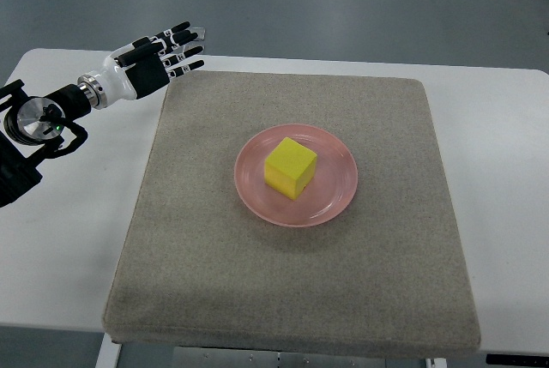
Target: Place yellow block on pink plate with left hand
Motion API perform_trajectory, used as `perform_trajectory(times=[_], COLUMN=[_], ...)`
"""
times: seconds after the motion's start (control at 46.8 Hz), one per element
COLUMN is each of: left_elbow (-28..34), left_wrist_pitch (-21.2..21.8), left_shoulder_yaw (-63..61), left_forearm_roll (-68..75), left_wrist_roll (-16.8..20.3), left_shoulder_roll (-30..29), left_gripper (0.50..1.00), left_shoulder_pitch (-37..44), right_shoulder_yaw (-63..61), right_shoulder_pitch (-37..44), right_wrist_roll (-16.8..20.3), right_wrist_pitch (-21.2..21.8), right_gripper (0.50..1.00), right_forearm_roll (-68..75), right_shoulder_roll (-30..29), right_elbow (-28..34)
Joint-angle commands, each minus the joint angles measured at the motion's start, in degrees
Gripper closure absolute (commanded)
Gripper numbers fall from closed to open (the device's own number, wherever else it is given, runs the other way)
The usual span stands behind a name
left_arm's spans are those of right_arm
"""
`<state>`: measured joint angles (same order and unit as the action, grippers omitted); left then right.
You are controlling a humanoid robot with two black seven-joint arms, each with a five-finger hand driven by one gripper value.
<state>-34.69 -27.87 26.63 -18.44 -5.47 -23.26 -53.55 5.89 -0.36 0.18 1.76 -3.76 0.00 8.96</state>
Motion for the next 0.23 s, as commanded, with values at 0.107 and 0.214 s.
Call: perform_trajectory(times=[0.107,0.214], left_elbow=[0.06,-0.03], left_wrist_pitch=[-1.22,-2.62], left_shoulder_yaw=[0.18,0.18], left_forearm_roll=[-0.02,0.07], left_wrist_roll=[0.02,0.02], left_shoulder_roll=[0.14,-0.12], left_gripper=[0.504,0.504], left_shoulder_pitch=[0.81,0.9], right_shoulder_yaw=[0.0,0.09], right_shoulder_pitch=[0.01,0.01], right_wrist_roll=[0.0,0.08], right_wrist_pitch=[-0.09,-0.09], right_gripper=[0.576,0.576], right_forearm_roll=[-0.02,-0.11], right_shoulder_roll=[0.0,0.0], right_elbow=[0.0,0.0])
